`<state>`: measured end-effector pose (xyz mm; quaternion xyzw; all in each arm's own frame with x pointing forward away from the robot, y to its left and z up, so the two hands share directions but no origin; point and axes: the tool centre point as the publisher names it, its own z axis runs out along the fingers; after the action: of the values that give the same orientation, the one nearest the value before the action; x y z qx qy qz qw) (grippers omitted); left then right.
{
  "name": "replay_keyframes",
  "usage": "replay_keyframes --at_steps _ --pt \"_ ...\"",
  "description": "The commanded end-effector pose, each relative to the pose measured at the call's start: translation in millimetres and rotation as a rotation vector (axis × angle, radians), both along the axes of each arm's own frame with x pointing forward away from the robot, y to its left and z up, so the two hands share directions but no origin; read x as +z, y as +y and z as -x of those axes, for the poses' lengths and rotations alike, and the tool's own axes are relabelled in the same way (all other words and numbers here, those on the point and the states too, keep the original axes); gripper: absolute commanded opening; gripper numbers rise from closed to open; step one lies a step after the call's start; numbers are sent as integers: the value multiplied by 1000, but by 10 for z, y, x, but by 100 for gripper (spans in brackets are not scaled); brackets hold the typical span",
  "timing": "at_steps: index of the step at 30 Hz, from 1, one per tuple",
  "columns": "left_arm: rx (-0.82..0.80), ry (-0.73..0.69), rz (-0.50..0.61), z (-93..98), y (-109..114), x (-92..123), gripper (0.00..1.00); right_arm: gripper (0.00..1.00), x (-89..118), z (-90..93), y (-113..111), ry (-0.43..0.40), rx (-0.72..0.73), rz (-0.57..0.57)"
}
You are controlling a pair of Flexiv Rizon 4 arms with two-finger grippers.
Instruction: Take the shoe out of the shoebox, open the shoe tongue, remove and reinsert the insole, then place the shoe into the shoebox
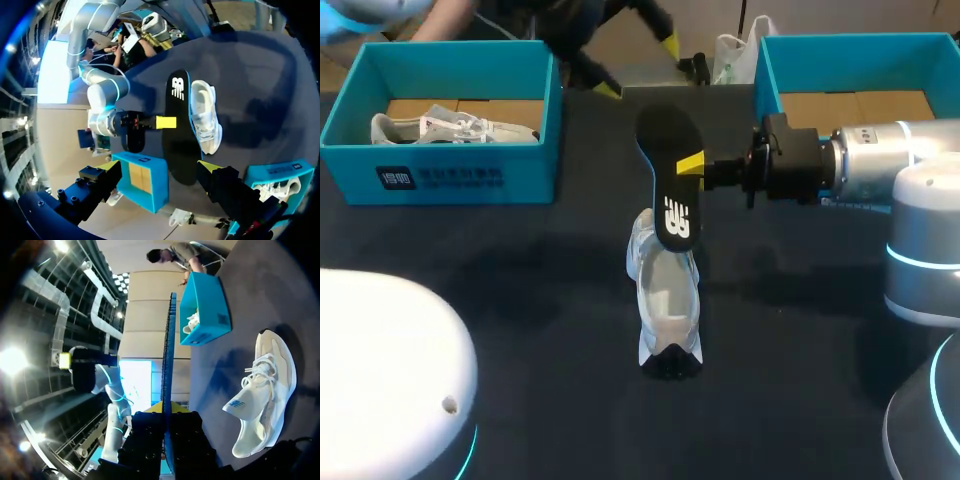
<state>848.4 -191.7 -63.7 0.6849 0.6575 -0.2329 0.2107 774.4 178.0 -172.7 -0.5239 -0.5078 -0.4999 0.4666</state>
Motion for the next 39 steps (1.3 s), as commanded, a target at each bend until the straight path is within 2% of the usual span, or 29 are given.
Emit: replay_keyframes --at_steps 1,8,13,19,27,30,33,37,39 --pt "-82 52 -480 -137 -155 98 100 0 0 3 19 1 -2 2" --pt "-110 18 -594 -59 -206 228 100 0 0 3 19 1 -2 2" --pt "-91 -10 -663 -13 -224 226 100 0 0 3 19 1 -2 2" --pt "-41 -11 -658 -2 -192 189 100 0 0 3 19 1 -2 2" --pt "25 20 -584 -46 -30 201 100 0 0 3 19 1 -2 2" --pt "50 14 -521 -50 80 225 100 0 0 3 19 1 -2 2" --pt "78 13 -393 -14 229 230 100 0 0 3 19 1 -2 2" --pt "81 13 -75 98 463 176 100 0 0 3 19 1 -2 2" --pt "93 33 46 181 539 109 100 0 0 3 19 1 -2 2"
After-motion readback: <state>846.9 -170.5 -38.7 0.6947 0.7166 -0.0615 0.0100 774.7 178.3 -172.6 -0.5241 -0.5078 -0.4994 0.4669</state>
